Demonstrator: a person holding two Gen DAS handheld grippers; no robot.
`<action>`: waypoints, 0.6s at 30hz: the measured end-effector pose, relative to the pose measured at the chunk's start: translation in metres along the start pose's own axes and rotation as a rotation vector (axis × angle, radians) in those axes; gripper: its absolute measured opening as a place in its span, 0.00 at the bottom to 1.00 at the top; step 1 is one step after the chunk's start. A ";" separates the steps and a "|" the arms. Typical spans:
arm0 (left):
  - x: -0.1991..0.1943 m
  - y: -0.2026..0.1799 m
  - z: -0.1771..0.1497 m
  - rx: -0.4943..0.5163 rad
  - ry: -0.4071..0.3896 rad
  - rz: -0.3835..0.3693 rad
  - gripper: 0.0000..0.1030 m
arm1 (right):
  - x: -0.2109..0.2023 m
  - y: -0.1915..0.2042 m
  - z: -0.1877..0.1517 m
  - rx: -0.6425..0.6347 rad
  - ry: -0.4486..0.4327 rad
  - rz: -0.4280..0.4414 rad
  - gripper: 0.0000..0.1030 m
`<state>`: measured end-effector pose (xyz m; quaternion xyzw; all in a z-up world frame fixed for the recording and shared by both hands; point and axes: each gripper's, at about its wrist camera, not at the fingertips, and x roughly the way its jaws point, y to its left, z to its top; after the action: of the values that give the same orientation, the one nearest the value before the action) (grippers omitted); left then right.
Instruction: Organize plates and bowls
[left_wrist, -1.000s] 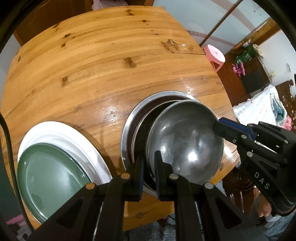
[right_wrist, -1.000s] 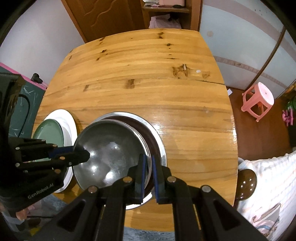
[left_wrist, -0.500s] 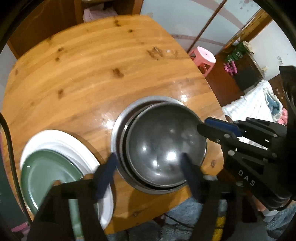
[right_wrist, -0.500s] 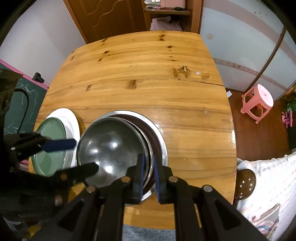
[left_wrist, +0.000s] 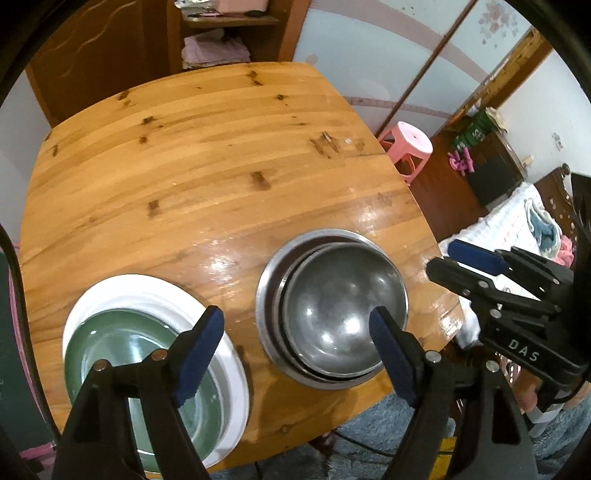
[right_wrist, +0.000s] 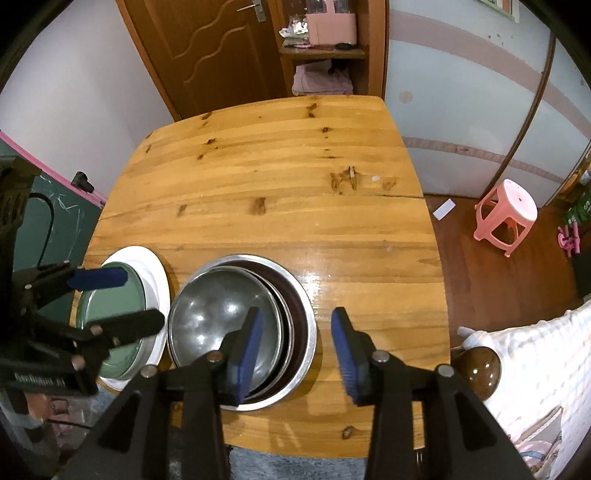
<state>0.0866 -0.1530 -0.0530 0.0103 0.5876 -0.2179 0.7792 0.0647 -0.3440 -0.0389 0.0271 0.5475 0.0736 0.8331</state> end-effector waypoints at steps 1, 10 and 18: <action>-0.002 0.003 0.000 -0.006 -0.006 0.005 0.78 | -0.002 0.000 0.000 -0.003 -0.002 0.000 0.38; -0.010 0.018 -0.007 -0.012 -0.071 0.107 0.85 | -0.006 0.001 0.001 -0.001 -0.001 0.025 0.41; 0.017 0.031 -0.017 -0.069 -0.006 0.051 0.86 | 0.016 -0.008 0.000 0.035 0.052 0.041 0.47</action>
<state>0.0857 -0.1256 -0.0815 -0.0023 0.5919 -0.1774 0.7862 0.0721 -0.3490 -0.0543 0.0510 0.5695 0.0819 0.8163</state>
